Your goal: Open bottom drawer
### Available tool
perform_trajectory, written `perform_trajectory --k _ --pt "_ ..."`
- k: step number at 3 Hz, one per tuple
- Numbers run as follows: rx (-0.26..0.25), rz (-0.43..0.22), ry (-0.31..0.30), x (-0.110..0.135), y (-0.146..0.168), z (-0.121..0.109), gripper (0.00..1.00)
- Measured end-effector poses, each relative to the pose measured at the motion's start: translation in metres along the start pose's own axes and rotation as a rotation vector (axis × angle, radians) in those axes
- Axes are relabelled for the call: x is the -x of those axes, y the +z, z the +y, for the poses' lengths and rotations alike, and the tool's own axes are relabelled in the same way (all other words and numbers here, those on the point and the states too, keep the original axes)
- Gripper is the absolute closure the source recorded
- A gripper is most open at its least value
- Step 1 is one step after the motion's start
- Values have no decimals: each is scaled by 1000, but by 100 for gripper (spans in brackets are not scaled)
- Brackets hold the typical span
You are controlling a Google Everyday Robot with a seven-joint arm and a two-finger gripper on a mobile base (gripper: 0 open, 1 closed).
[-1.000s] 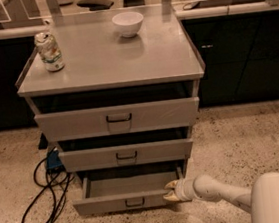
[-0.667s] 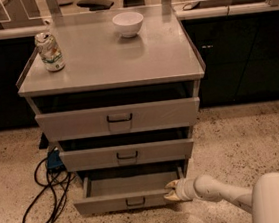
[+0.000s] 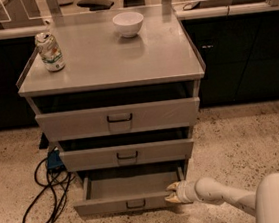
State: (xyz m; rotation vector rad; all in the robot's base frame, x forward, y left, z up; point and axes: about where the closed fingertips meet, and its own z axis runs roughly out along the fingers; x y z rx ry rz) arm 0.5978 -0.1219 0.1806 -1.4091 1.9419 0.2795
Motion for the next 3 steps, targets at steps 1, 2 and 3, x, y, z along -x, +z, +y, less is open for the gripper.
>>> perform_trajectory --k 1,2,3 --pt "-16 -4 -19 4 -4 -4 100" --pt "-25 6 -16 -8 -20 22 100" --pt "-28 9 -17 -8 -26 28 100"
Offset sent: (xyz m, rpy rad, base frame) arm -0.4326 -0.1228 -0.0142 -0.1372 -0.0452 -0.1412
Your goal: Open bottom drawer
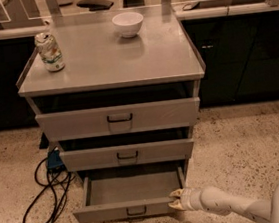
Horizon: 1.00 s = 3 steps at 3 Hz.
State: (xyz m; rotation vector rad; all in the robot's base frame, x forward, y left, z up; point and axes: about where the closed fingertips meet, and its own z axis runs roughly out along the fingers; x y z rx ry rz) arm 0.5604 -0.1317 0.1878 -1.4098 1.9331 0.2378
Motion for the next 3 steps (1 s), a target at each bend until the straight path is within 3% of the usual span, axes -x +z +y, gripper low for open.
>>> perform_trajectory --k 3 --pt "-33 31 -45 -12 -18 -6 100"
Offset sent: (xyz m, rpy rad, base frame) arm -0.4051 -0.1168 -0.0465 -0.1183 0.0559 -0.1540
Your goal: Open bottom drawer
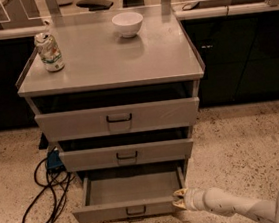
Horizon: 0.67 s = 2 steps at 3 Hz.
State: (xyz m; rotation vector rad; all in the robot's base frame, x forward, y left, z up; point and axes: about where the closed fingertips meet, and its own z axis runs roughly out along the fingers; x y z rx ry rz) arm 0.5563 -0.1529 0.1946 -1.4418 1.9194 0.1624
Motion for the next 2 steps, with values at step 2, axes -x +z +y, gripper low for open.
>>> perform_trajectory --k 2 --pt "0 4 6 -5 -8 16 57"
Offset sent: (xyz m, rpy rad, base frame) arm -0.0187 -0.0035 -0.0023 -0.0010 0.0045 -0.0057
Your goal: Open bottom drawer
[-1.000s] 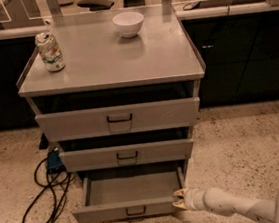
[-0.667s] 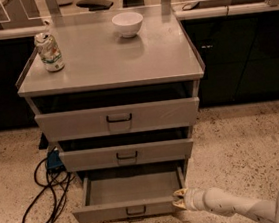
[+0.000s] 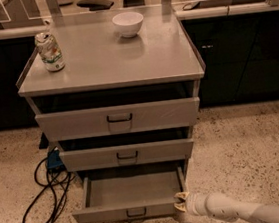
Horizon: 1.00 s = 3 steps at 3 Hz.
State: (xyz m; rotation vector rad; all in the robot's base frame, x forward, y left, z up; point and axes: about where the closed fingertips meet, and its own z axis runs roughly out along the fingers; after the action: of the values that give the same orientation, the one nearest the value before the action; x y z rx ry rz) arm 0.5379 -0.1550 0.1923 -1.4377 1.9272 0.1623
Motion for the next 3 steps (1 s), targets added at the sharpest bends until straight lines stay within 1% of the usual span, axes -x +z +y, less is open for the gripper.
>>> perform_trajectory --k 2,3 --pt "0 0 0 0 0 0 11" --pt "0 0 0 0 0 0 0"
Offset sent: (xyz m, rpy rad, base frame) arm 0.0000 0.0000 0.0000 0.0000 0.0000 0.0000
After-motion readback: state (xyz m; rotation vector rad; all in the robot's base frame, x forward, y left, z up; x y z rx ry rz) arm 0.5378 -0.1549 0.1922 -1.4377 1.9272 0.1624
